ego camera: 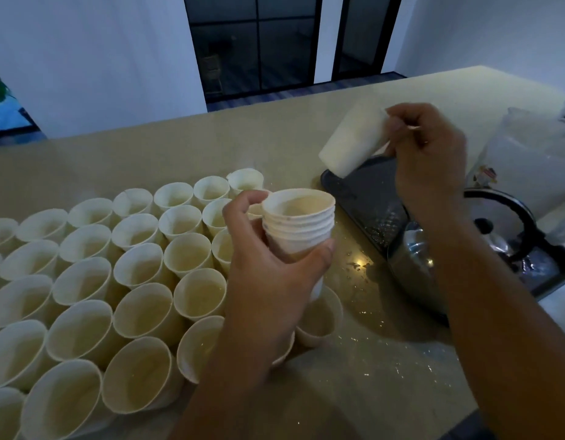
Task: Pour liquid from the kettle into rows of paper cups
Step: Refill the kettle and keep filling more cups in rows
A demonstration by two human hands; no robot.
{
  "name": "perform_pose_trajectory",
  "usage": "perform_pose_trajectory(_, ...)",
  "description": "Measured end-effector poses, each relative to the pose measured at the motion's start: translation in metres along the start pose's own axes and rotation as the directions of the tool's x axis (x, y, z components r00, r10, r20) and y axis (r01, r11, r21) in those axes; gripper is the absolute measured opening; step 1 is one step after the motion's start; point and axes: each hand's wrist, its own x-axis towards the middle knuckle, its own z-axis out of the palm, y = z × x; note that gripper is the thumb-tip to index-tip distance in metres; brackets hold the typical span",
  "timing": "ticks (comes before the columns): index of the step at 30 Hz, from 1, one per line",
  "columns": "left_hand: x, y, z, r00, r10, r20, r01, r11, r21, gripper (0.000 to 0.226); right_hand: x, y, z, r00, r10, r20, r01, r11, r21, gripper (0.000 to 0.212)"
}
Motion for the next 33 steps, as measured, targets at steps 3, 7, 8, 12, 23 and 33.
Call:
perform_pose_trajectory(3, -0.002, -0.005, -0.002, 0.998, -0.005, -0.063, 0.002, 0.999, -0.043, 0.084, 0.011, 0.027, 0.038, 0.976, 0.014, 0.217, 0.026, 0.984, -0.179, 0.020)
perform_pose_trajectory(7, -0.001, -0.012, -0.006, 0.990, -0.003, -0.138, 0.000, 1.000, -0.023, 0.085, 0.010, 0.049, 0.085, 0.906, 0.055, 0.419, 0.068, 0.960, -0.273, 0.021)
perform_pose_trajectory(8, -0.001, -0.013, -0.007, 0.989, -0.001, -0.151, -0.002, 1.000, -0.015, 0.085, 0.009, 0.054, 0.094, 0.896, 0.066, 0.439, 0.068, 0.957, -0.281, 0.021)
perform_pose_trajectory(12, 0.003, -0.017, -0.012, 0.986, -0.021, -0.163, 0.020, 1.000, -0.006, 0.092, 0.003, 0.071, 0.119, 0.853, 0.115, 0.509, 0.071, 0.941, -0.331, 0.019)
perform_pose_trajectory(23, 0.009, -0.023, -0.011, 0.992, 0.013, -0.124, -0.002, 0.996, 0.090, 0.100, 0.005, 0.084, 0.149, 0.825, 0.153, 0.544, 0.079, 0.922, -0.379, 0.020)
perform_pose_trajectory(33, 0.015, -0.003, 0.003, 1.000, 0.027, 0.000, -0.027, 0.971, 0.239, 0.088, 0.018, 0.046, 0.094, 0.877, 0.164, 0.452, -0.056, 0.969, -0.241, 0.044)
